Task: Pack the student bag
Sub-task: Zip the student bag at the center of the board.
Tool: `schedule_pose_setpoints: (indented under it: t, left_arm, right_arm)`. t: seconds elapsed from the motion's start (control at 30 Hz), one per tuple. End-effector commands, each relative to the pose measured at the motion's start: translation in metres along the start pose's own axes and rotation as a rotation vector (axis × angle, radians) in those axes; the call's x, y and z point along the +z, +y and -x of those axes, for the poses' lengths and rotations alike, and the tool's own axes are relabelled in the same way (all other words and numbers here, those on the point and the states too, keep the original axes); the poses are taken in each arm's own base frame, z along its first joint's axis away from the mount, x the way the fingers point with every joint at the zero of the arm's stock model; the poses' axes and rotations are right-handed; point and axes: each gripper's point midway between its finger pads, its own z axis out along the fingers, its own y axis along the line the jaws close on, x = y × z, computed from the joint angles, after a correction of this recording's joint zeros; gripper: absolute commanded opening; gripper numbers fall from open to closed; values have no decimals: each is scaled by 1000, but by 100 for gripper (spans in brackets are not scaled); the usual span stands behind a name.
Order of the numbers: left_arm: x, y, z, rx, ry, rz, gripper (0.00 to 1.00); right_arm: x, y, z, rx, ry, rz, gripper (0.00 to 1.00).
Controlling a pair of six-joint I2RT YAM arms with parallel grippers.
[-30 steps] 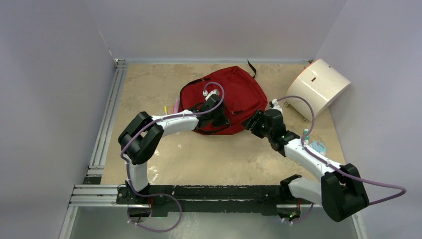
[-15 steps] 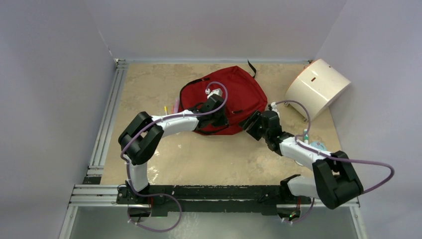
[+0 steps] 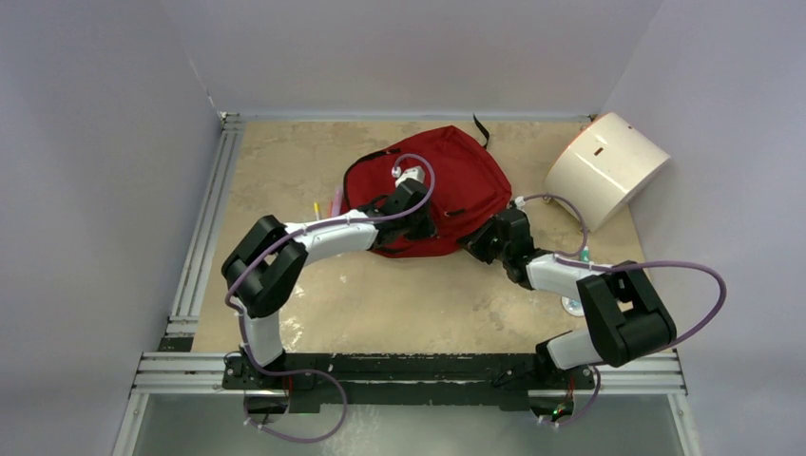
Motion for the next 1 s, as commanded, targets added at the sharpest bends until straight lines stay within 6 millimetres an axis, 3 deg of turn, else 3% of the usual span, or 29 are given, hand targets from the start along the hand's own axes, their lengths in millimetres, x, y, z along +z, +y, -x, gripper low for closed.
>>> schedule_pose_setpoints:
  t: [0.0, 0.27, 0.57, 0.77, 0.97]
  left_arm:
    - [-23, -11, 32, 29, -105, -10, 0]
    - [-38, 10, 33, 44, -130, 75, 0]
    - [-66, 49, 29, 66, -155, 214, 0]
    - [-87, 67, 34, 115, -163, 282, 0]
    - [-104, 87, 52, 109, -186, 333, 0]
  right_arm:
    - [0, 10, 28, 20, -94, 27, 2]
    - [0, 6, 32, 23, -107, 17, 0]
    - [-1, 2, 33, 20, -113, 6, 0]
    - [-5, -10, 52, 8, -183, -65, 0]
    - [-19, -23, 80, -2, -274, -124, 0]
